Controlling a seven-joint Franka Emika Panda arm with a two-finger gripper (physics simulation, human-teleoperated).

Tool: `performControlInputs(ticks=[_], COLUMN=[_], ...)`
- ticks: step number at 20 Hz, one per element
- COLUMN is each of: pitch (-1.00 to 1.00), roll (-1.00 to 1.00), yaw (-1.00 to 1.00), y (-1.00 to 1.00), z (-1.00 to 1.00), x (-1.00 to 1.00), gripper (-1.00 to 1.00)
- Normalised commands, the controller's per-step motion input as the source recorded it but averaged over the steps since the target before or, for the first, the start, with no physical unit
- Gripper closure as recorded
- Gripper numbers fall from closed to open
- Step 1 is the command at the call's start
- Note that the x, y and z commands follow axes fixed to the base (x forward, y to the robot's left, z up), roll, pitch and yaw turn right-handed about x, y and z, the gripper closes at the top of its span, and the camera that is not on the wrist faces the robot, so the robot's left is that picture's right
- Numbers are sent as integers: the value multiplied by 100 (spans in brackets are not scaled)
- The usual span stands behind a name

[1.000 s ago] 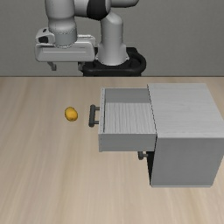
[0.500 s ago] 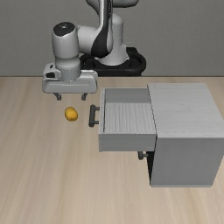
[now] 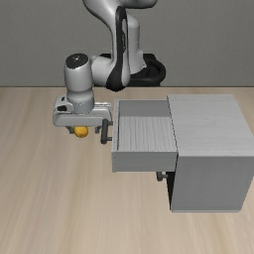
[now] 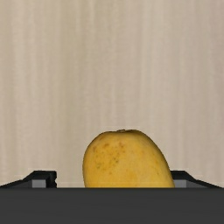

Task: Pick up the mango and place it in the top layer of the cabinet

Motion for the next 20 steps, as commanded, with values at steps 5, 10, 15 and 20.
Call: performControlInputs(ticks=[5,10,15,20], pitch=[0,0,0,0], roll=[0,0,0,0], yaw=[0,0,0,0], y=[0,0,0,0], z=[0,80,100,100], x=[0,0,0,0], gripper=[100,100,100,100])
